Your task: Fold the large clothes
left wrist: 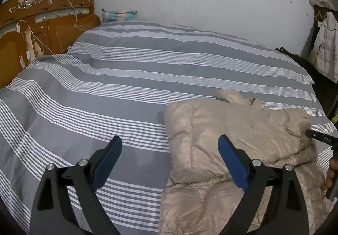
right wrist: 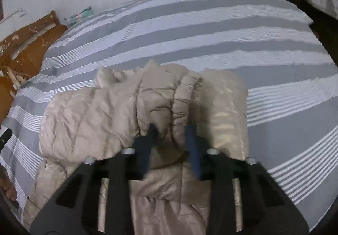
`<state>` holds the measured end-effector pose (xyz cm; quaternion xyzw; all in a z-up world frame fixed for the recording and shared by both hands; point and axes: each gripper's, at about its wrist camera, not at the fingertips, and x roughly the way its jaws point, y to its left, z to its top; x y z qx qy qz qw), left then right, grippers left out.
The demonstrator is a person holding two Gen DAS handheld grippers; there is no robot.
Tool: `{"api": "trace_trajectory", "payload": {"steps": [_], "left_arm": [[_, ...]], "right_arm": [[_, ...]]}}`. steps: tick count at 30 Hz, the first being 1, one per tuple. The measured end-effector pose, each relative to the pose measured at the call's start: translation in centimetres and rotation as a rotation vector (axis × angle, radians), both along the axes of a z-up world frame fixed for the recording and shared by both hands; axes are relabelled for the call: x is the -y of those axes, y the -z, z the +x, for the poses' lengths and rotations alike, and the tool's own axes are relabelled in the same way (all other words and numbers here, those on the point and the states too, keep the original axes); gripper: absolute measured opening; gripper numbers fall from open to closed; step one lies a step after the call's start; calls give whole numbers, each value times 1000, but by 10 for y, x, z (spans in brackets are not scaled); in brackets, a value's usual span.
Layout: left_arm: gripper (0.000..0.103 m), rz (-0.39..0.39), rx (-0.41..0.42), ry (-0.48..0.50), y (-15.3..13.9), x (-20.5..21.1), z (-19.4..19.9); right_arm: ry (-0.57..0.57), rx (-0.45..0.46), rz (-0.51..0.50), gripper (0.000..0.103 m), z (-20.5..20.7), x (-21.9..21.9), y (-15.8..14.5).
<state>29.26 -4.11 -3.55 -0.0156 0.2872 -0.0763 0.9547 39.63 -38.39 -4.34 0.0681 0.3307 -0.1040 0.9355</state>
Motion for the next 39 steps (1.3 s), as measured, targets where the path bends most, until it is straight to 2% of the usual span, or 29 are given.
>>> {"api": "trace_trajectory", "payload": {"steps": [1, 3, 5, 7, 10, 12, 13, 14, 18, 20, 21, 22, 25, 28, 30, 33, 35, 39], "left_arm": [[92, 6, 2, 4, 0, 2, 0], [92, 24, 0, 9, 1, 6, -1], [92, 28, -3, 14, 1, 6, -1], [92, 21, -9, 23, 3, 8, -1], [92, 25, -23, 32, 9, 14, -4], [92, 45, -26, 41, 12, 18, -8], [92, 54, -25, 42, 13, 18, -11], [92, 63, -25, 41, 14, 19, -14], [92, 63, -59, 41, 18, 16, -35], [92, 124, -22, 61, 12, 20, -58], [92, 165, 3, 61, 9, 23, -70], [92, 168, 8, 58, 8, 24, -77], [92, 109, -29, 20, 11, 20, -106], [92, 94, -67, -8, 16, 18, -146], [92, 89, -92, 1, 20, 18, -169], [92, 99, -139, -5, 28, 14, -202], [92, 97, -177, -14, 36, 10, -215], [92, 114, -245, -39, 51, 4, -231]], "right_arm": [[9, -3, -5, 21, 0, 9, 0], [34, 2, -45, 17, -14, -5, -4], [73, 31, -102, 17, -28, -7, -10], [121, 21, -102, 19, -38, 1, -7], [133, 12, -73, 30, -35, 10, 2], [136, 32, -86, 45, -46, 5, -5], [133, 57, -77, 56, -54, 4, -9], [128, 72, -62, 62, -77, -4, -14], [92, 71, -26, 72, -129, -12, -12], [74, 63, -42, 78, -162, -16, -14], [59, 56, -40, 78, -177, -22, -9], [54, 58, -30, 79, -196, -25, -6], [122, 90, -79, 80, -247, -30, -3], [140, 134, -52, 90, -287, -41, -7], [165, 131, -35, 90, -311, -45, -2], [186, 72, 28, 90, -322, -36, 14], [189, 15, 8, 90, -324, -40, 19], [187, 3, 20, 90, -332, -46, 17]]}}
